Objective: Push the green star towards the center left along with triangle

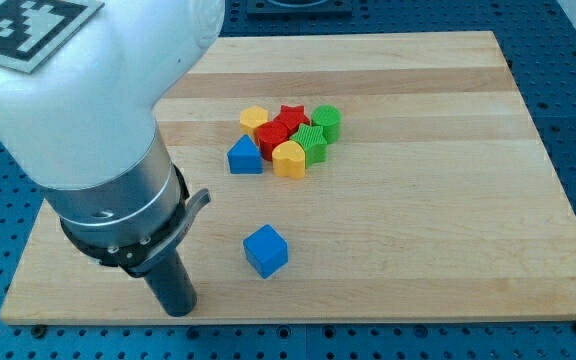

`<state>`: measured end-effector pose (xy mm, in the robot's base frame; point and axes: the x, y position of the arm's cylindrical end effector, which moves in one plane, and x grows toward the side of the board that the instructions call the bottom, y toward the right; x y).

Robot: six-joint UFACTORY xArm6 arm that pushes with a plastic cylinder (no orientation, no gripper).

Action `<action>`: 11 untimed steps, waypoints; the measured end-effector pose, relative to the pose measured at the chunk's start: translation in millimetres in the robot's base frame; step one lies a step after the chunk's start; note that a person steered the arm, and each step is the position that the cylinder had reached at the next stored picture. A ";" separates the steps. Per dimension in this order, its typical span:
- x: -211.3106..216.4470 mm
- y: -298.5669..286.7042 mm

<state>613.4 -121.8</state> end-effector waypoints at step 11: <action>-158.9 221.8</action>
<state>454.5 100.0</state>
